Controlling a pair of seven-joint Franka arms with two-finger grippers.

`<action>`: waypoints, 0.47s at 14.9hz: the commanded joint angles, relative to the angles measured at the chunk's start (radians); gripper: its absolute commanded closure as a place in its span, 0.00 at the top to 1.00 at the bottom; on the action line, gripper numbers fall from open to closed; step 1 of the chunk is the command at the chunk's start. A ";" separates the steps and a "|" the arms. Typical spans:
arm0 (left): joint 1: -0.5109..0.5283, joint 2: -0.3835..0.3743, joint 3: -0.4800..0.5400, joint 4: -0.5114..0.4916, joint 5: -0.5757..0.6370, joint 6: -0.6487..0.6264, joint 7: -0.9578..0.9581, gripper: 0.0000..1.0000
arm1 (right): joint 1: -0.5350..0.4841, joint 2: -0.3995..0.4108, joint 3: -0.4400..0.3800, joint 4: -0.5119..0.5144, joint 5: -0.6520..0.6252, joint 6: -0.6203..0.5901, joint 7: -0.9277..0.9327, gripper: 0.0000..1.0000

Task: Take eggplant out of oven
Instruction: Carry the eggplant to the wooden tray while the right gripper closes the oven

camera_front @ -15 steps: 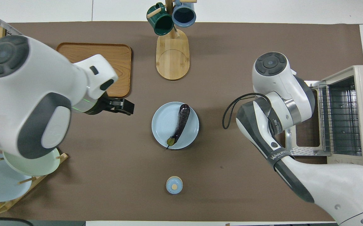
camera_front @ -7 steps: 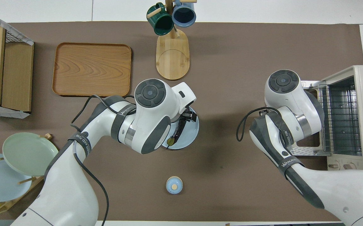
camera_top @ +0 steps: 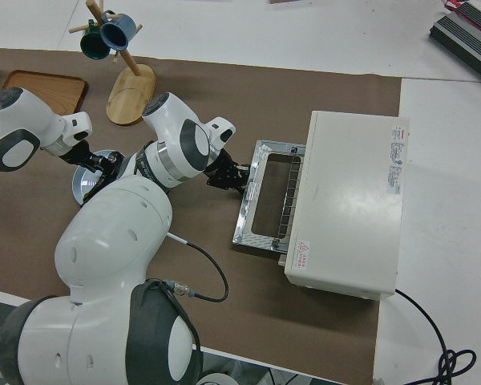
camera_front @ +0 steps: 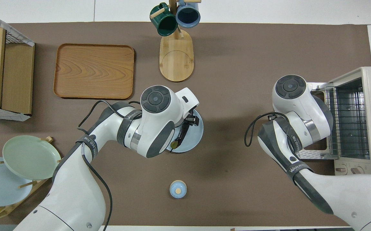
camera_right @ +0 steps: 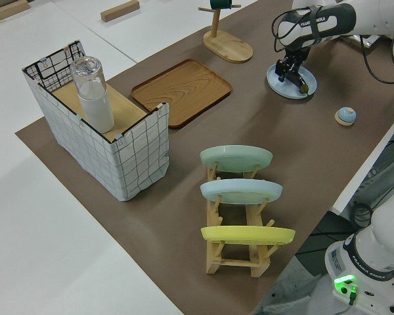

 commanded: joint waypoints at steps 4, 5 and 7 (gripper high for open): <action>-0.019 -0.036 0.013 -0.044 -0.018 0.019 -0.015 0.10 | -0.053 -0.050 0.007 0.115 -0.058 -0.145 -0.198 0.00; -0.015 -0.039 0.012 -0.041 -0.018 0.015 -0.020 0.00 | -0.065 -0.068 0.007 0.141 -0.029 -0.182 -0.230 0.00; -0.012 -0.045 0.013 -0.020 -0.018 -0.017 -0.023 0.00 | -0.096 -0.134 0.006 0.146 0.014 -0.218 -0.293 0.00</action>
